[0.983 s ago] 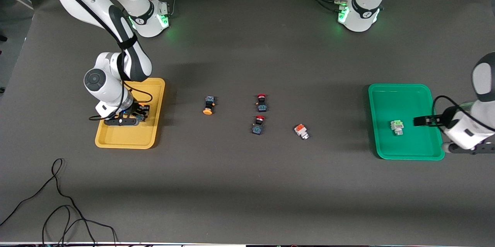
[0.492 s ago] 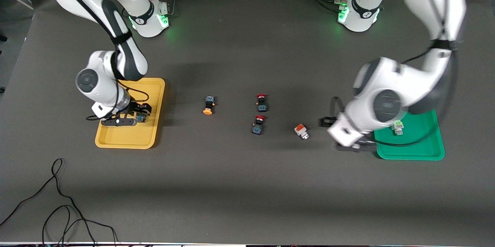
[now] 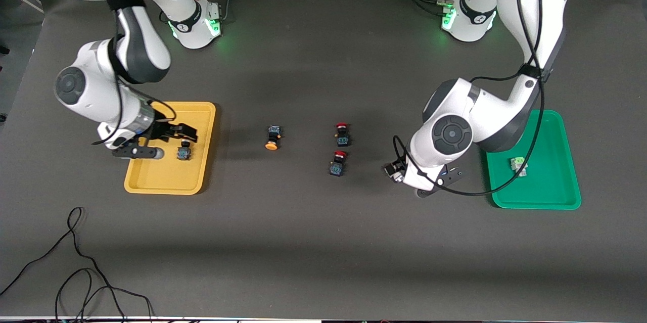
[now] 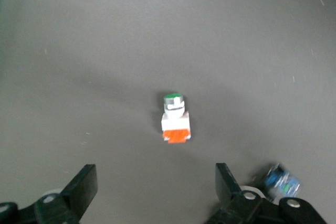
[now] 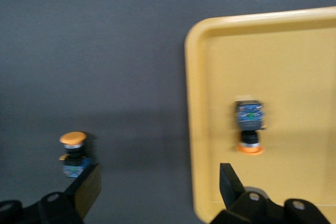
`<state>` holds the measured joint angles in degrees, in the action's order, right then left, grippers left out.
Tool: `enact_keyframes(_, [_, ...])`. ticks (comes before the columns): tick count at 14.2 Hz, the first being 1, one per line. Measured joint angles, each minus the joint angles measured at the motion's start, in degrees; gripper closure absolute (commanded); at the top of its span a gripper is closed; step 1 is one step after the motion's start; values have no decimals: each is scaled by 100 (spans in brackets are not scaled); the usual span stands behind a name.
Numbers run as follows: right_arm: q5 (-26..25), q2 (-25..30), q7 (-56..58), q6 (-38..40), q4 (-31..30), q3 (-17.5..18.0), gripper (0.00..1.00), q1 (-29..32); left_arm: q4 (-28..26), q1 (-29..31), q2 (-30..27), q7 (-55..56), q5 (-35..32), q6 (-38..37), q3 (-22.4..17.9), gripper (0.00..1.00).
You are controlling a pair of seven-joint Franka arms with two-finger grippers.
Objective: Place green and yellow buttons in trays
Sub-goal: 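Grasp the orange-white button with the left gripper while the right grasps yellow button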
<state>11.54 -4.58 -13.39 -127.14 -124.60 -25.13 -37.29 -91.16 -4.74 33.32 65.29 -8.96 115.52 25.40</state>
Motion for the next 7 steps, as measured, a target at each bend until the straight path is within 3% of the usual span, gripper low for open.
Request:
enact_keyframes(3, [27, -571, -1168, -103, 336, 38, 0, -961, -99, -48, 415, 566, -265, 579, -11, 0])
enact_keyframes(6, [658, -1441, -1462, -811, 430, 57, 0, -1577, -173, -154, 896, 722, -615, 1111, -66, 2])
enact_keyframes(7, [834, -1728, -1472, -1059, 437, 60, 0, -1710, -173, -174, 1006, 749, -646, 1209, -90, 9])
